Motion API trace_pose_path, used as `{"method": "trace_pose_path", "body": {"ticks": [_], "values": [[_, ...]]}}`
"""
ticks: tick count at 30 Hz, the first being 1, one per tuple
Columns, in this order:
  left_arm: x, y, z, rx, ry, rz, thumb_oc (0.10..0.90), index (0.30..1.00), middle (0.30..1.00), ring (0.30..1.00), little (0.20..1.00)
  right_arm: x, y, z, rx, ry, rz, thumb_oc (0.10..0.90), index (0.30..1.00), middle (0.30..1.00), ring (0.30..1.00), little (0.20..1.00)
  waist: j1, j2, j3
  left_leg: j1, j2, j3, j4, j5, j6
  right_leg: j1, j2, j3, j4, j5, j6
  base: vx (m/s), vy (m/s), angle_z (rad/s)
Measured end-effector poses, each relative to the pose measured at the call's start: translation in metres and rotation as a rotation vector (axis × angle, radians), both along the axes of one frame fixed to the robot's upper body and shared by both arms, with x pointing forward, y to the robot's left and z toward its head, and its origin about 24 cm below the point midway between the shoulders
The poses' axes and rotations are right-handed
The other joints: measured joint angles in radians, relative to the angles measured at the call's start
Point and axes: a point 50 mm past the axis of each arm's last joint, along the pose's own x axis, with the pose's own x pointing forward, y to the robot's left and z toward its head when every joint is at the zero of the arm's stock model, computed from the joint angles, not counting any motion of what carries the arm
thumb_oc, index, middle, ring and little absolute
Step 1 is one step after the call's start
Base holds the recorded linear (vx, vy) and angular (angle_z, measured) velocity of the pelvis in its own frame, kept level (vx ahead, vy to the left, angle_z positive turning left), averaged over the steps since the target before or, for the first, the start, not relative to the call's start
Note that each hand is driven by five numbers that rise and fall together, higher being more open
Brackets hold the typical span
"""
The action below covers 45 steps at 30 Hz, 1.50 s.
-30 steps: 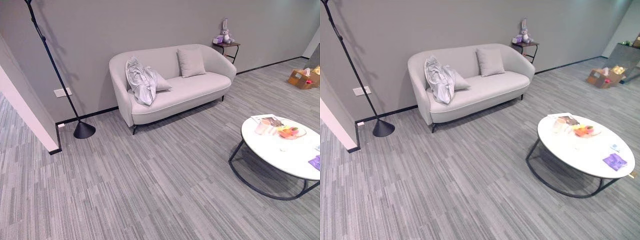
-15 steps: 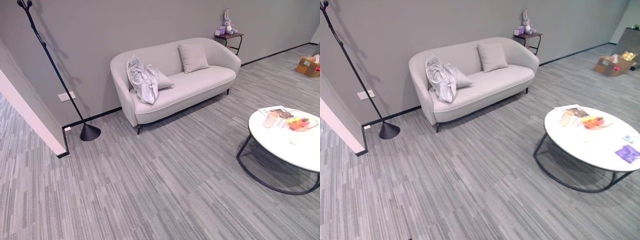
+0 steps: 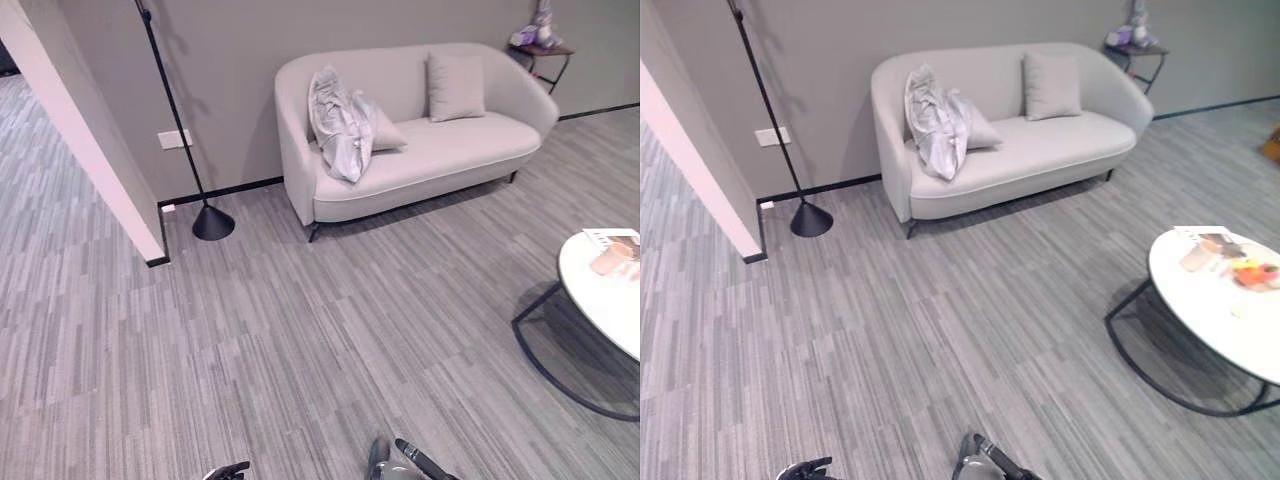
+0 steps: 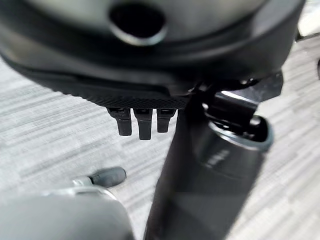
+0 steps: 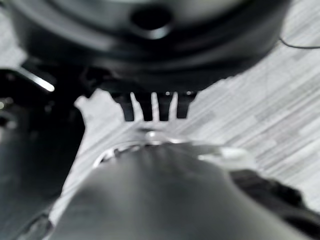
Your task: Hang the clothes on the sofa on the clothes rack.
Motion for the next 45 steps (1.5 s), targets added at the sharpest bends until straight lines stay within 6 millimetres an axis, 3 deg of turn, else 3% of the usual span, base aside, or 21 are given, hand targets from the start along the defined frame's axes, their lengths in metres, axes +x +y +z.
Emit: {"method": "trace_pose_path", "body": {"ticks": [3,6,7,9,13,14,15,17,18,21,23,24,26,28,29,33,35,36,39,41,45], "values": [[0.0,-0.002,-0.001,-0.002,0.004,-0.005,0.8,0.9,0.9,0.9,0.9,-0.007,-0.002,-0.001,0.007,0.021,-0.055,0.8,0.9,0.9,0.9,0.9,-0.005,0.007,-0.003,0.061,0.007,0.007,0.0,-0.046,-0.032,-0.005,-0.058,0.052,-0.053,0.076,0.012,0.37,-0.302,-0.18],[-0.003,-0.001,-0.001,-0.001,0.001,0.017,0.8,0.9,0.9,0.9,0.9,-0.02,0.0,-0.004,0.021,0.05,-0.088,0.8,0.9,0.9,0.9,0.9,-0.021,0.0,-0.044,0.099,0.043,-0.019,0.0,-0.093,-0.073,0.038,-0.066,0.05,0.014,0.08,0.013,0.41,-0.45,0.27],[-0.009,-0.005,-0.002,-0.001,0.012,0.032,0.8,0.9,0.9,0.9,0.9,-0.029,-0.002,-0.005,0.021,0.092,-0.098,0.8,0.9,0.9,0.9,0.9,-0.031,0.028,-0.079,0.128,0.134,-0.047,0.002,-0.107,-0.122,0.098,0.003,0.03,0.011,0.15,0.01,0.52,-0.734,0.75],[-0.012,-0.013,-0.004,-0.023,0.017,0.035,0.8,0.9,0.9,0.9,0.9,-0.032,-0.007,-0.004,0.005,0.111,-0.075,0.8,0.9,0.9,0.9,0.9,-0.024,0.047,-0.101,0.118,0.206,-0.046,0.061,-0.078,-0.165,0.124,0.069,0.025,0.018,0.138,-0.021,0.33,-0.549,0.37],[-0.018,-0.007,-0.004,-0.014,0.025,0.119,0.8,0.9,0.9,0.9,0.9,-0.008,0.0,-0.002,-0.026,0.049,0.101,0.8,0.9,0.9,0.9,0.9,-0.005,0.02,-0.111,-0.039,0.332,-0.125,0.414,0.059,-0.199,0.166,0.195,0.007,0.041,0.03,-0.142,0.39,-0.624,-0.2],[-0.01,-0.001,-0.002,-0.013,-0.01,0.157,0.8,0.9,0.9,0.9,0.9,-0.018,0.008,-0.005,-0.028,0.093,0.202,0.8,0.9,0.9,0.9,0.9,0.013,-0.042,-0.099,-0.111,0.374,-0.127,0.6,0.137,-0.182,0.24,0.232,-0.004,0.026,-0.01,-0.212,0.49,-0.624,0.47],[0.013,0.002,0.004,0.008,-0.092,0.114,0.8,0.9,0.9,0.9,0.9,-0.022,0.003,-0.005,-0.048,0.097,0.189,0.8,0.9,0.9,0.9,0.9,0.032,-0.064,-0.096,-0.284,0.394,-0.089,0.891,0.229,-0.095,0.279,0.253,-0.026,-0.002,-0.042,-0.245,0.55,-0.635,0.41],[0.039,-0.001,0.011,-0.004,-0.191,0.067,0.8,0.9,0.9,0.9,0.9,-0.007,0.002,-0.002,-0.069,0.099,0.202,0.8,0.9,0.9,0.9,0.9,0.072,-0.102,-0.058,-0.434,0.2,-0.137,0.999,0.003,-0.026,0.303,0.233,0.018,-0.009,-0.066,-0.249,0.4,-0.17,-0.08],[0.053,-0.007,0.015,-0.031,-0.238,0.065,0.8,0.9,0.9,0.9,0.9,0.002,0.001,-0.001,-0.087,0.104,0.241,0.8,0.9,0.9,0.9,0.9,0.095,-0.102,-0.017,-0.511,0.087,-0.056,0.82,-0.053,-0.033,0.352,0.22,0.0,-0.046,-0.066,-0.229,0.41,-0.048,-0.39],[0.047,-0.015,0.011,-0.053,-0.214,0.102,0.8,0.9,0.9,0.9,0.9,0.004,0.007,-0.001,-0.089,0.092,0.33,0.8,0.9,0.9,0.9,0.9,0.069,-0.065,-0.007,-0.525,0.04,0.123,0.279,0.01,-0.074,0.425,0.261,-0.054,-0.054,-0.144,-0.196,0.31,-0.01,0.25],[0.043,-0.015,0.01,-0.055,-0.201,0.135,0.8,0.9,0.9,0.9,0.9,0.001,0.016,-0.004,-0.086,0.116,0.423,0.8,0.9,0.9,0.9,0.9,0.075,-0.036,-0.011,-0.557,0.009,0.111,0.116,0.065,-0.066,0.472,0.3,-0.071,-0.046,-0.185,-0.162,0.42,0.002,0.32],[0.041,-0.012,0.009,-0.058,-0.198,0.182,0.8,0.9,0.9,0.9,0.9,0.001,0.017,-0.004,-0.096,0.118,0.471,0.8,0.9,0.9,0.9,0.9,0.077,-0.048,-0.015,-0.551,-0.019,0.081,0.042,0.073,-0.073,0.494,0.296,-0.076,-0.046,-0.211,-0.156,0.45,0.009,0.17],[0.028,0.001,0.007,-0.03,-0.155,0.275,0.8,0.9,0.9,0.9,0.9,0.007,0.024,-0.004,-0.112,0.109,0.534,0.8,0.9,0.9,0.9,0.9,0.108,-0.074,-0.016,-0.543,-0.068,0.057,0.029,0.109,-0.032,0.552,0.282,-0.059,-0.045,-0.262,-0.079,0.56,0.034,-0.09],[-0.011,0.01,0.0,0.015,-0.051,0.36,0.8,0.9,0.9,0.9,0.9,0.006,0.031,-0.005,-0.107,0.092,0.582,0.8,0.9,0.9,0.9,0.9,0.117,-0.067,-0.033,-0.451,-0.06,0.052,0.087,0.108,0.068,0.616,0.306,-0.008,0.013,-0.265,-0.078,0.6,0.075,-0.28],[-0.03,0.016,-0.001,0.035,0.006,0.395,0.8,0.9,0.9,0.9,0.9,-0.001,0.035,-0.006,-0.092,0.102,0.622,0.8,0.9,0.9,0.9,0.9,0.115,-0.079,-0.045,-0.422,-0.059,0.028,0.112,0.163,0.121,0.651,0.308,0.016,0.044,-0.272,-0.078,0.43,0.131,-0.17],[-0.086,0.031,-0.001,0.102,0.191,0.428,0.8,0.9,0.9,0.9,0.9,-0.02,0.055,-0.011,-0.015,0.101,0.58,0.8,0.9,0.9,0.9,0.9,0.114,-0.175,-0.1,-0.286,-0.081,0.007,0.076,0.164,0.153,0.548,0.223,0.001,0.446,-0.198,-0.068,0.57,0.27,-0.09],[-0.076,0.031,-0.001,0.101,0.179,0.393,0.8,0.9,0.9,0.9,0.9,-0.014,0.052,-0.01,-0.013,0.077,0.552,0.8,0.9,0.9,0.9,0.9,0.111,-0.169,-0.09,-0.214,-0.095,0.003,0.044,0.125,0.169,0.393,0.12,-0.034,0.857,-0.133,0.002,0.36,0.279,-0.09],[-0.068,0.03,-0.001,0.1,0.152,0.364,0.8,0.9,0.9,0.9,0.9,-0.01,0.045,-0.008,-0.031,0.064,0.523,0.8,0.9,0.9,0.9,0.9,0.099,-0.156,-0.09,-0.18,-0.104,-0.006,0.04,0.11,0.171,0.329,0.05,-0.073,0.985,-0.137,-0.003,0.42,0.311,0.03],[-0.011,0.024,0.003,0.079,0.004,0.264,0.8,0.9,0.9,0.9,0.9,-0.008,0.027,-0.005,-0.074,0.064,0.539,0.8,0.9,0.9,0.9,0.9,0.084,-0.098,-0.069,-0.077,-0.106,-0.048,0.039,0.041,0.176,0.159,-0.082,-0.086,1.118,-0.175,0.006,0.31,0.086,0.34],[0.043,0.012,0.014,0.067,-0.166,0.136,0.8,0.9,0.9,0.9,0.9,0.015,0.017,0.004,-0.139,-0.021,0.582,0.8,0.9,0.9,0.9,0.9,0.044,-0.044,-0.064,-0.008,-0.053,-0.11,0.002,0.042,0.146,0.004,-0.004,-0.027,0.94,-0.24,-0.046,0.22,-0.084,0.84],[0.09,-0.007,0.03,0.027,-0.342,0.064,0.8,0.9,0.9,0.9,0.9,0.024,0.021,0.007,-0.14,-0.068,0.61,0.8,0.9,0.9,0.9,0.9,0.02,-0.046,-0.051,0.08,0.005,-0.165,0.012,-0.005,0.073,-0.031,0.106,0.036,0.507,-0.177,-0.059,0.22,-0.142,0.96]]}}
